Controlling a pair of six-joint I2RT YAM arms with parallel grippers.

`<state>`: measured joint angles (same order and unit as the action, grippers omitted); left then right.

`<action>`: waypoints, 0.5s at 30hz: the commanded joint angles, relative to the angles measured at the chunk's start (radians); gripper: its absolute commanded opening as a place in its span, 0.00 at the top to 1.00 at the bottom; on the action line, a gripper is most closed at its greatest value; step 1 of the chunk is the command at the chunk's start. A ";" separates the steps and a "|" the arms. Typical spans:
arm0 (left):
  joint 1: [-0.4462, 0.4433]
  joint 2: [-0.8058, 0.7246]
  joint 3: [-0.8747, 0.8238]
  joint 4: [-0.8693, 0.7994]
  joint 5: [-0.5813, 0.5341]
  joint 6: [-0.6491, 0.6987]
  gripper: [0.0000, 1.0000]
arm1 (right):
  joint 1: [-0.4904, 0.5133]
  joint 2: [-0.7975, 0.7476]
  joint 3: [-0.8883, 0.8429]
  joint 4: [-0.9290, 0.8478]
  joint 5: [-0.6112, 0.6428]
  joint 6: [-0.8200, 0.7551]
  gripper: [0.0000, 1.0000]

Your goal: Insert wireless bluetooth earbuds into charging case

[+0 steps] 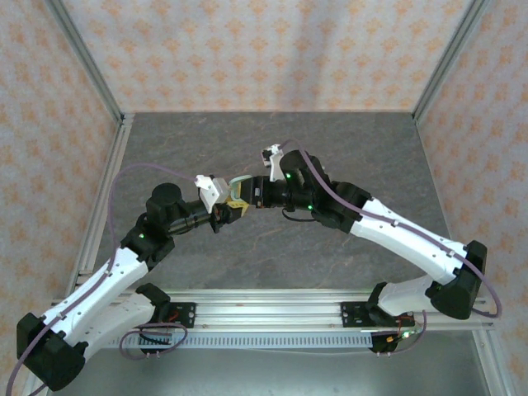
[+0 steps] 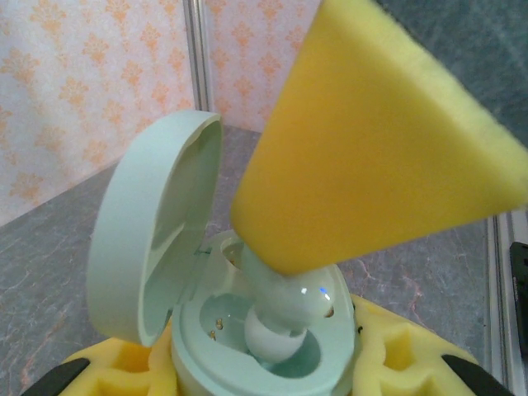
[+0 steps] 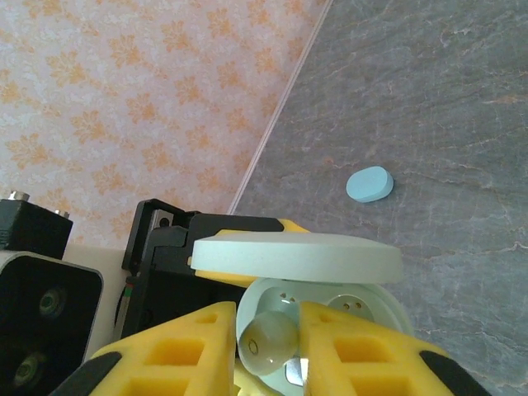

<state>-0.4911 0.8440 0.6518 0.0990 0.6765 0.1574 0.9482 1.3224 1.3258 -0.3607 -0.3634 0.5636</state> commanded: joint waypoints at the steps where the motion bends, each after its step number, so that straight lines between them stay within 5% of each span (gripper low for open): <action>1: -0.005 -0.020 0.012 0.031 0.018 -0.003 0.94 | 0.005 0.017 0.043 -0.041 0.009 -0.019 0.74; 15: -0.005 -0.025 0.008 0.030 0.013 -0.001 0.94 | 0.014 0.042 0.121 -0.102 0.006 -0.028 0.71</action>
<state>-0.4911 0.8440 0.6518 0.0982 0.6762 0.1574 0.9531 1.3682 1.4010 -0.4366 -0.3637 0.5518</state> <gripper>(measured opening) 0.337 0.294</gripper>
